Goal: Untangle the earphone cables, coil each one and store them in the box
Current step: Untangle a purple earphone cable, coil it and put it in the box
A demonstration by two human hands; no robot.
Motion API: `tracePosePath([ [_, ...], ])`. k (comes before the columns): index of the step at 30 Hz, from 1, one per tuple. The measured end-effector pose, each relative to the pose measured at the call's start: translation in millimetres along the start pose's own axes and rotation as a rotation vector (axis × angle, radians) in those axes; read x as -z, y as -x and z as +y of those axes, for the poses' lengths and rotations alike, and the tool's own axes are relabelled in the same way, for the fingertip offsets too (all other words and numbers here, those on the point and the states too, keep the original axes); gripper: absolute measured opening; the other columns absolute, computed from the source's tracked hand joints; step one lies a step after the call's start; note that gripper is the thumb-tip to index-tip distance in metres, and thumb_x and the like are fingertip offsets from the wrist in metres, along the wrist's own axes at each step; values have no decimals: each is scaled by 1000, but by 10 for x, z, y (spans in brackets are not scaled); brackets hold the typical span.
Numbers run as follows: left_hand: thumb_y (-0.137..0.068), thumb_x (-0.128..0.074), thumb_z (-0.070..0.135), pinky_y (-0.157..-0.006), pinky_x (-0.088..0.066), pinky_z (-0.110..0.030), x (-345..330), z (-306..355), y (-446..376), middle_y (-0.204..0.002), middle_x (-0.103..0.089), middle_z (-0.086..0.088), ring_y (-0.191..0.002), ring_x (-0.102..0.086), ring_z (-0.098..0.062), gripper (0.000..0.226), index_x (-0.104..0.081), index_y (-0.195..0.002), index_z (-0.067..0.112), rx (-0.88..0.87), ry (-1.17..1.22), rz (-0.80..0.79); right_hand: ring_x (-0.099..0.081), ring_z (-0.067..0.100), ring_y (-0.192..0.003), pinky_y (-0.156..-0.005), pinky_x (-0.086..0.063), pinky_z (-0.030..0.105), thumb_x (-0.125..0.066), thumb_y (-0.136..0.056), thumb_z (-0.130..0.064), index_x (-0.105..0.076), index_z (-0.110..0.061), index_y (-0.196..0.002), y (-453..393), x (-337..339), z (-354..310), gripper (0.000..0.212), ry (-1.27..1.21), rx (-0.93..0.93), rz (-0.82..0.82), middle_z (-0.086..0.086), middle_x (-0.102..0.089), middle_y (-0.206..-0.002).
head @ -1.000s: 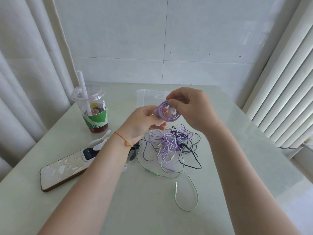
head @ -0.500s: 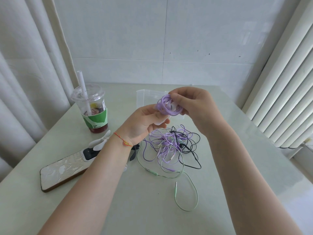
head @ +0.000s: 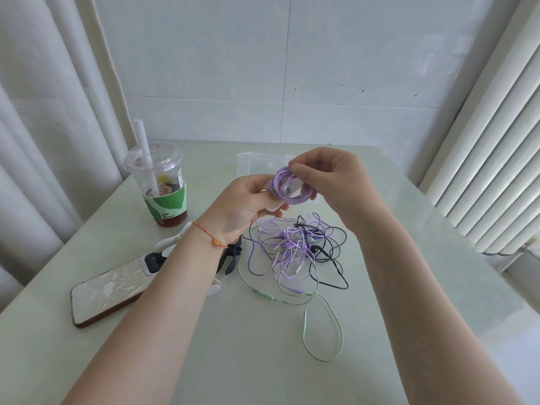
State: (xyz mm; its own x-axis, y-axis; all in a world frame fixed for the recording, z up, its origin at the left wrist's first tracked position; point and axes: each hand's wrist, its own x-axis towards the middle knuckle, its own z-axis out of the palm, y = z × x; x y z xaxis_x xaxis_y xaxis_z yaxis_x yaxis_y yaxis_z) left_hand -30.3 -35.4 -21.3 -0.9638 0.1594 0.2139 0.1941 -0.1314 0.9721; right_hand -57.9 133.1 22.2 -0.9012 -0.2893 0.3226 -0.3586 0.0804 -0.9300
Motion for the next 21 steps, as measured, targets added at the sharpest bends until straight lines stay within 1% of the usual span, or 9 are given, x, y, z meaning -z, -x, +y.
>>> tracePosePath([
  [2, -74, -62, -2, -62, -51, -20, 1, -4, -2, -69, -68, 4, -65, -63, -10, 23, -67, -94, 7, -1, 0, 17, -53, 21, -58, -50, -43, 26, -68, -86, -5, -70, -10, -84, -4, -3, 8, 5, 37, 6, 11, 7, -67, -68],
  [4, -82, -61, -9, -65, -53, -20, -3, -3, 2, -73, -69, 2, -67, -64, -10, 22, -67, -96, 7, 5, 35, 27, -52, 22, -56, -50, -43, 27, -69, -86, -6, -70, -9, -85, -13, 3, 22, 3, 41, 3, 25, 7, -68, -68],
  [7, -88, -53, -9, -76, -55, -24, -11, 23, 5, -90, -72, -4, -81, -67, -13, 25, -70, -100, 5, 37, 141, -11, -52, 22, -52, -51, -44, 29, -69, -86, -7, -71, -7, -87, -32, 26, 53, 2, 47, 6, 52, 6, -69, -69],
  [9, -89, -50, -8, -81, -55, -27, -31, 58, 7, -101, -70, -11, -91, -66, -16, 26, -68, -107, -2, 75, 211, -56, -52, 21, -50, -52, -44, 29, -69, -86, -8, -71, -7, -87, -42, 43, 77, 2, 53, 4, 75, 5, -69, -69],
  [12, -82, -47, 10, -83, -57, -36, -50, 94, -14, -112, -62, -23, -96, -62, -27, 45, -56, -119, -14, 157, 424, -21, -52, 18, -48, -51, -45, 28, -69, -86, -7, -70, -8, -87, -47, 54, 95, 2, 63, 2, 93, 3, -68, -67],
  [13, -82, -49, 17, -82, -58, -37, -52, 97, -19, -112, -62, -23, -96, -62, -29, 49, -55, -120, -12, 157, 439, 0, -52, 17, -48, -50, -45, 27, -69, -85, -6, -70, -8, -86, -46, 50, 99, 2, 66, 2, 90, 1, -67, -65],
  [15, -84, -57, 26, -77, -57, -32, -57, 88, -29, -106, -66, -16, -92, -65, -24, 45, -57, -119, -2, 113, 319, 40, -52, 14, -46, -50, -45, 25, -69, -85, -5, -70, -8, -85, -44, 37, 108, 3, 75, -3, 76, 0, -67, -63],
  [17, -81, -64, 20, -76, -55, -29, -56, 70, -30, -101, -69, -11, -87, -67, -21, 41, -56, -119, 6, 67, 222, 57, -53, 15, -47, -50, -46, 25, -69, -85, -5, -70, -7, -86, -44, 30, 117, 2, 81, -10, 64, 2, -68, -65],
  [21, -78, -63, 7, -79, -55, -29, -29, 66, -19, -100, -68, -14, -87, -65, -23, 38, -59, -116, 9, 32, 240, 73, -53, 18, -51, -51, -46, 25, -69, -86, -6, -72, -4, -89, -45, 60, 123, 4, 11, -31, 63, 11, -68, -72],
])
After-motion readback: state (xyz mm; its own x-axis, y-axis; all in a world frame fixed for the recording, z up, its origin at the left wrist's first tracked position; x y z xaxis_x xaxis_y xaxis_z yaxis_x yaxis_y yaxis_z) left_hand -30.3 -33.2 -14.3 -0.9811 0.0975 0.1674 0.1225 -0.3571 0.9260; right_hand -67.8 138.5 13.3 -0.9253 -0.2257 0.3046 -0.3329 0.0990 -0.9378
